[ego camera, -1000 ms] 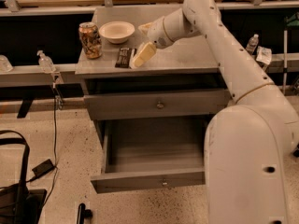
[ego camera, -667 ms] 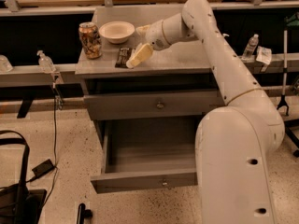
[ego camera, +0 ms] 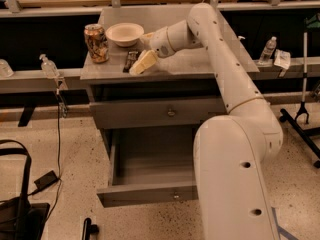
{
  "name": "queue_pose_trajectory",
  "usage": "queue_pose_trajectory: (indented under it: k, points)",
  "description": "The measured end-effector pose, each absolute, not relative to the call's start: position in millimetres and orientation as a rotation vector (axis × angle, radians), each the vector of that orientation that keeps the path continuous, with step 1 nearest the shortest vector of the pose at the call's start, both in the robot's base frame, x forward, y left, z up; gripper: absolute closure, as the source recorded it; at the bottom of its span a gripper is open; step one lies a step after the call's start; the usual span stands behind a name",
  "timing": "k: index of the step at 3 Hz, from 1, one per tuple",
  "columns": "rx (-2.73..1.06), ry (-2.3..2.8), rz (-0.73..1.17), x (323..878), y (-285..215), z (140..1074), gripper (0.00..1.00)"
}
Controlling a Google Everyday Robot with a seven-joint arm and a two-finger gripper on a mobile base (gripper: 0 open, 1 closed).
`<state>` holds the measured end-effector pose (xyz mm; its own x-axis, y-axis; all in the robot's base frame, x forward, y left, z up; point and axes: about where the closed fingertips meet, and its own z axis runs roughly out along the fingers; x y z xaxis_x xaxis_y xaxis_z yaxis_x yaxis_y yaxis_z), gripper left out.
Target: Place rxbar chocolate into middle drawer
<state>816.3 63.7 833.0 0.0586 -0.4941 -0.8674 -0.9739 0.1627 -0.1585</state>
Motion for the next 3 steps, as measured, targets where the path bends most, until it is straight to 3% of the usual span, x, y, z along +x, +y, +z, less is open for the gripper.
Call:
queue_pose_trajectory:
  k: [2, 3]
  points:
    - [-1.5, 1.61, 0.732, 808.7, 74.5, 816.1, 0.48]
    - [-1.501, 1.61, 0.734, 808.1, 74.7, 817.4, 0.8]
